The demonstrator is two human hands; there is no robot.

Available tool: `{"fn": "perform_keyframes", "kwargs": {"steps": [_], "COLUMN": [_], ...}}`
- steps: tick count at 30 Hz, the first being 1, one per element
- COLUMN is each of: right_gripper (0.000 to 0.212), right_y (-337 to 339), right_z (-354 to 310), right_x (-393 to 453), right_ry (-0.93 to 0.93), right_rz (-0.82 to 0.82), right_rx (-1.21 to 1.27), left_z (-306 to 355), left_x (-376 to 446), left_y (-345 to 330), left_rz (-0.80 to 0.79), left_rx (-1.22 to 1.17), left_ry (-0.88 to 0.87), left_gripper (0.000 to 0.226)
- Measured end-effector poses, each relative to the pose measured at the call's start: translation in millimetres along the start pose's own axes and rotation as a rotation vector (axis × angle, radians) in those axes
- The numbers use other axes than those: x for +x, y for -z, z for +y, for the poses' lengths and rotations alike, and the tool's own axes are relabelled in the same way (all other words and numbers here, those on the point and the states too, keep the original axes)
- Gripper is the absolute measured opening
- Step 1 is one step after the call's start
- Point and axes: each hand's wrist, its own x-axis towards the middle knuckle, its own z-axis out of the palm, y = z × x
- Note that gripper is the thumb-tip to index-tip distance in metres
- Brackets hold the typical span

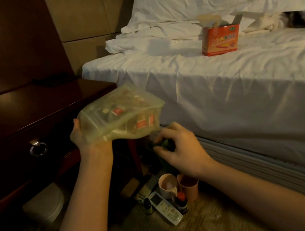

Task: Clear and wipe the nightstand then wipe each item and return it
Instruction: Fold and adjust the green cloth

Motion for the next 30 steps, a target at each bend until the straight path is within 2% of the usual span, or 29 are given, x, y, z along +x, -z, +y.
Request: {"fn": "perform_keyframes", "kwargs": {"steps": [2, 4, 8, 11, 12, 14, 17, 18, 20, 22, 24, 27, 30], "right_gripper": [0.023, 0.034, 0.033, 0.014, 0.009, 0.016, 0.016, 0.015, 0.014, 0.014, 0.016, 0.02, 0.018], "right_y": [8, 14, 16, 12, 11, 13, 20, 23, 28, 32, 37, 45, 51], "right_z": [-5, -10, -19, -17, -17, -17, -19, -17, -13, -12, -13, -12, -10], "right_x": [1, 1, 4, 6, 6, 7, 11, 13, 15, 17, 17, 19, 22], "right_ry": [0.137, 0.337, 0.482, 0.544, 0.528, 0.416, 0.098, 0.001, -0.124, -0.162, -0.177, -0.199, -0.222], "right_rz": [0.254, 0.421, 0.359, 0.301, 0.305, 0.317, 0.335, 0.34, 0.342, 0.334, 0.307, 0.24, 0.175], "right_rx": [-0.179, -0.318, -0.434, -0.468, -0.433, -0.322, -0.123, -0.055, 0.043, 0.114, 0.241, 0.429, 0.623], "left_z": [-5, -14, -21, -27, -27, -28, -32, -34, -40, -44, -42, -42, -41], "left_x": [-4, -7, -3, 1, 2, 4, -7, -15, -21, -19, -16, -16, -19], "left_y": [-9, -13, -11, -12, -13, -16, -20, -21, -21, -20, -19, -20, -22], "left_rz": [-0.04, -0.019, 0.092, 0.036, 0.004, -0.103, -0.417, -0.525, -0.628, -0.584, -0.565, -0.598, -0.577], "left_rx": [0.013, 0.138, 0.333, 0.347, 0.356, 0.407, 0.809, 0.961, 1.155, 1.184, 1.123, 1.094, 0.954], "left_ry": [0.033, 0.067, 0.166, 0.26, 0.268, 0.254, 0.183, 0.165, 0.08, -0.024, -0.055, -0.133, -0.139], "left_gripper": [0.043, 0.041, 0.048, 0.055, 0.056, 0.063, 0.095, 0.096, 0.079, 0.044, 0.025, 0.025, 0.031]}}
